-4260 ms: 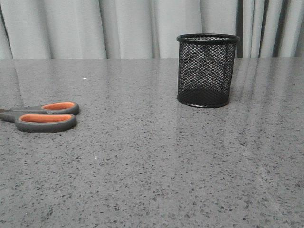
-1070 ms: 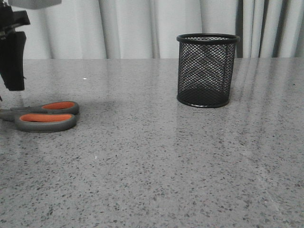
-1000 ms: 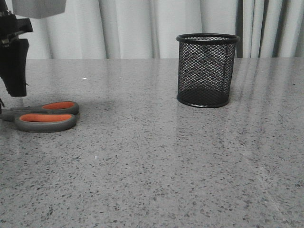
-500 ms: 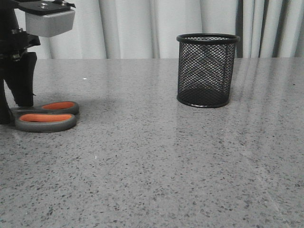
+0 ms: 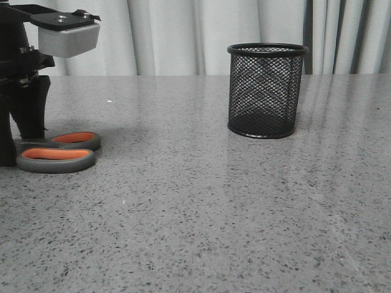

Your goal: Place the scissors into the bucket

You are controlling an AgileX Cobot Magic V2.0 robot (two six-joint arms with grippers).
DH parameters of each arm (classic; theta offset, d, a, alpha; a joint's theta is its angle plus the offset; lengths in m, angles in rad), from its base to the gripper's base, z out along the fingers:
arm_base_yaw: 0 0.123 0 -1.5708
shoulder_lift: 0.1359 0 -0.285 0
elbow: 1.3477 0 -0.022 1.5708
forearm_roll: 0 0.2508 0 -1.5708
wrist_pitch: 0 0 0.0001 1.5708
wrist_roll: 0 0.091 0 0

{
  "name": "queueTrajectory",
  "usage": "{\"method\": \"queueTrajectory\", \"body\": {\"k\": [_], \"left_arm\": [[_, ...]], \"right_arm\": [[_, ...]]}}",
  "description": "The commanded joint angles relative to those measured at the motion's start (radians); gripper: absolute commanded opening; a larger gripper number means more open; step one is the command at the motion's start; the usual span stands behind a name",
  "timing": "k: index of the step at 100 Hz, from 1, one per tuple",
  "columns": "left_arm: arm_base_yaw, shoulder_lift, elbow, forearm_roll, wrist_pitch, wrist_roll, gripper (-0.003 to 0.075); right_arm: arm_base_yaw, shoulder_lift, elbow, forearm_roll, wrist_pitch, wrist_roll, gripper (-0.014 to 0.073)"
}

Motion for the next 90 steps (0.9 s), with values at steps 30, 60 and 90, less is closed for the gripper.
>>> {"method": "queueTrajectory", "body": {"k": [30,60,90], "left_arm": [[-0.007,-0.034,-0.02,-0.016,0.027,-0.026,-0.002],[-0.009,-0.146,-0.082,-0.018,0.06,-0.095,-0.0021],[-0.103,-0.334,-0.231,-0.029,0.06,-0.184,-0.0021]], "right_arm": [[0.005,0.012,-0.032,0.013,-0.056,-0.01,0.0385],[0.005,0.012,-0.032,0.013,-0.058,-0.01,0.0385],[0.005,0.02,-0.032,0.193,-0.166,-0.023,0.0385]]}}
